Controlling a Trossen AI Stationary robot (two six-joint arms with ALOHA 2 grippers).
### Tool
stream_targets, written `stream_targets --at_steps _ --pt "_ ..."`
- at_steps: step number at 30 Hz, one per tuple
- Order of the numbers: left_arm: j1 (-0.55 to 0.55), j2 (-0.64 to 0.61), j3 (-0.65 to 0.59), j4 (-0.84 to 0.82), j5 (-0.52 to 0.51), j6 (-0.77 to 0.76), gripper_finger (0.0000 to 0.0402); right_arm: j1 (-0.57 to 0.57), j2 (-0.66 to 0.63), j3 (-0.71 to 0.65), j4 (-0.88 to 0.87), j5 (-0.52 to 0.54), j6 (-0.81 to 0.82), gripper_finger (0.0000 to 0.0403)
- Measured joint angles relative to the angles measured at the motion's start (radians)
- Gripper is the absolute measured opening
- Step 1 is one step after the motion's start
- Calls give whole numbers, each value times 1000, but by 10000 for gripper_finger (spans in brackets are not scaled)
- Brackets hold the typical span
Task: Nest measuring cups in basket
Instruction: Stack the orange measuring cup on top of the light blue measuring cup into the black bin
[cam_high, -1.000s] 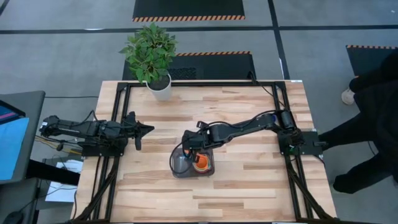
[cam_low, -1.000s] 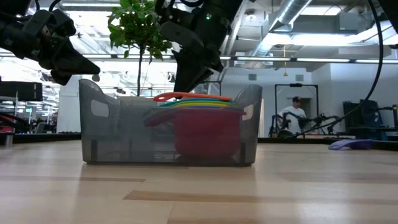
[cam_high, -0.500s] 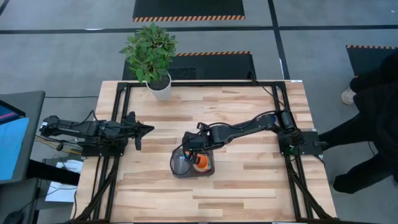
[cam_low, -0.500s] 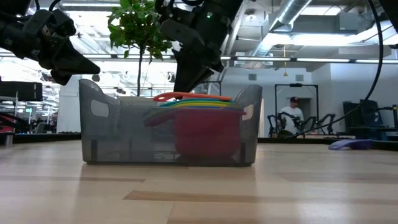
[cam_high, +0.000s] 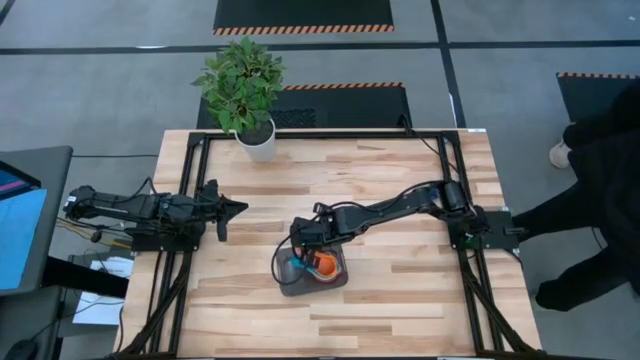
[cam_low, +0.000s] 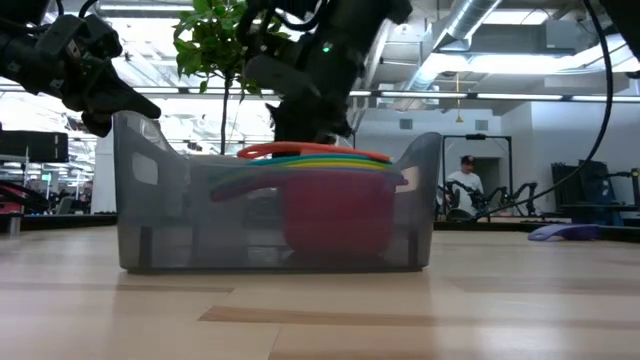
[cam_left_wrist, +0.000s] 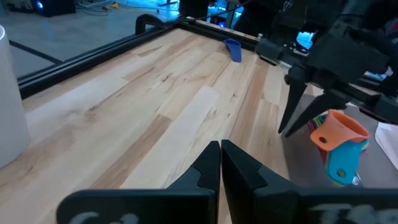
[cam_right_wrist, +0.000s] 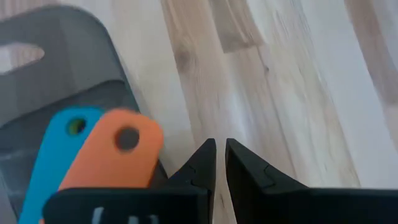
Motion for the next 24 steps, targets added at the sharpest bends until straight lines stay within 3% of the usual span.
stream_targets --at_steps 10,17,24 --pt "0 0 0 -1 -1 0 0 38 -38 0 49 -118 -18 60" --pt "0 0 0 -1 0 0 0 64 -38 3 116 -129 -63 60" --pt "0 0 0 0 -1 1 0 71 -41 74 34 -93 -89 60"
